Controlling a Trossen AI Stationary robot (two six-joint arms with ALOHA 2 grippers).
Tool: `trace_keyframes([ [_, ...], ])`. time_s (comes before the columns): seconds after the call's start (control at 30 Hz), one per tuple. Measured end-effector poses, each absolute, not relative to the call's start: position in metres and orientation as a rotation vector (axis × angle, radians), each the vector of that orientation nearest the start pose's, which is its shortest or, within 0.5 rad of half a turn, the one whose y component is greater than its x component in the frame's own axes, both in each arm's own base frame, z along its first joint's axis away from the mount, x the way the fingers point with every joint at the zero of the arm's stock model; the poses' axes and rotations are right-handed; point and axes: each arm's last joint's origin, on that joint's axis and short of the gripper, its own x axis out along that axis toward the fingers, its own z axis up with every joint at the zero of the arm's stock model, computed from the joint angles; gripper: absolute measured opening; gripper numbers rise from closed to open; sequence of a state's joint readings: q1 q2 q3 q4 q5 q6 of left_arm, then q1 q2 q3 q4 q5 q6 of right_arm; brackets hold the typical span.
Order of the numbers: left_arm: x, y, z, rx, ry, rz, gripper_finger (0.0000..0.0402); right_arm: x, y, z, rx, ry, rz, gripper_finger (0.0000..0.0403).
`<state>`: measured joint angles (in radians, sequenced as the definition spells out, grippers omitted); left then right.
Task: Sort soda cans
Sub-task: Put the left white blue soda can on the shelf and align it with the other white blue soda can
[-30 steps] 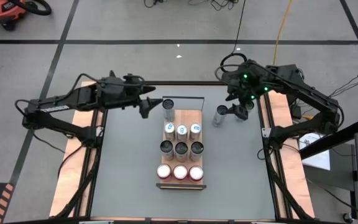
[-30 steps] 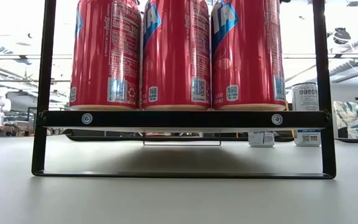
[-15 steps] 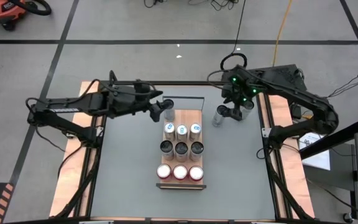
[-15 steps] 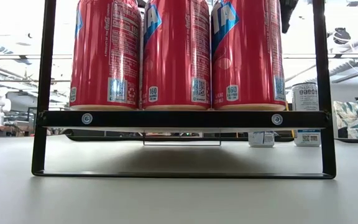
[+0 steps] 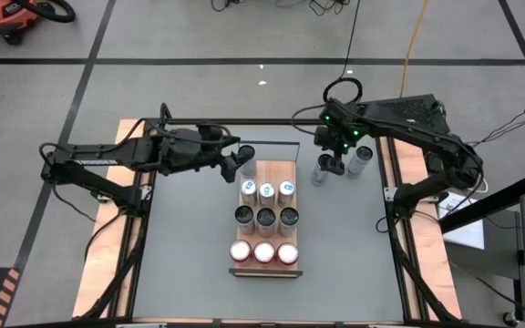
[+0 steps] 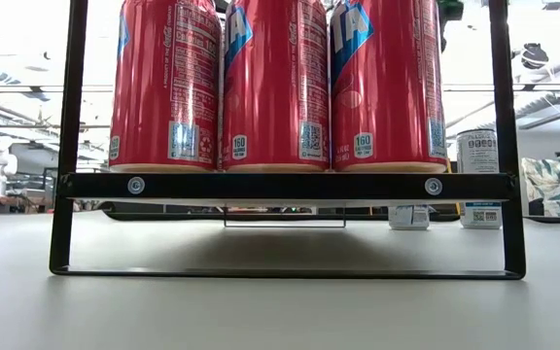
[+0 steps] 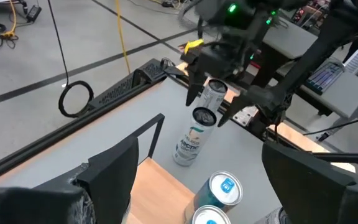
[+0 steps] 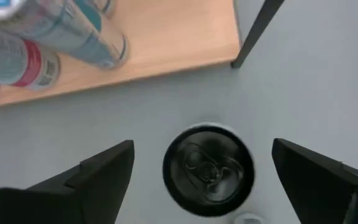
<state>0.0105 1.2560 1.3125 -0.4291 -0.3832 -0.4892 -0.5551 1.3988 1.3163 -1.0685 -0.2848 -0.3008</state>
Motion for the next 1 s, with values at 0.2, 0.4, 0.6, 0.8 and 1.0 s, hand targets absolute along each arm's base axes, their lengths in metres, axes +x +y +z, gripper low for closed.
trace_keyframes([
  [0.2, 0.267, 0.014, 0.394, -0.408, 0.266, 0.469, 0.0342, 0.237, -0.138, 0.301, 0.247, 1.128, -0.075, 0.0356],
  [0.4, 0.267, 0.014, 0.394, -0.403, 0.268, 0.468, 0.0342, 0.243, -0.142, 0.288, 0.278, 1.190, -0.068, 0.0353],
  [0.6, 0.267, 0.013, 0.393, -0.390, 0.277, 0.464, 0.0342, 0.246, -0.145, 0.279, 0.283, 1.252, -0.100, 0.0353],
  [0.8, 0.267, 0.014, 0.393, -0.376, 0.280, 0.462, 0.0342, 0.245, -0.144, 0.279, 0.285, 1.261, -0.094, 0.0342],
  [1.0, 0.267, 0.014, 0.393, -0.357, 0.284, 0.460, 0.0342, 0.245, -0.143, 0.279, 0.288, 1.263, -0.091, 0.0281],
])
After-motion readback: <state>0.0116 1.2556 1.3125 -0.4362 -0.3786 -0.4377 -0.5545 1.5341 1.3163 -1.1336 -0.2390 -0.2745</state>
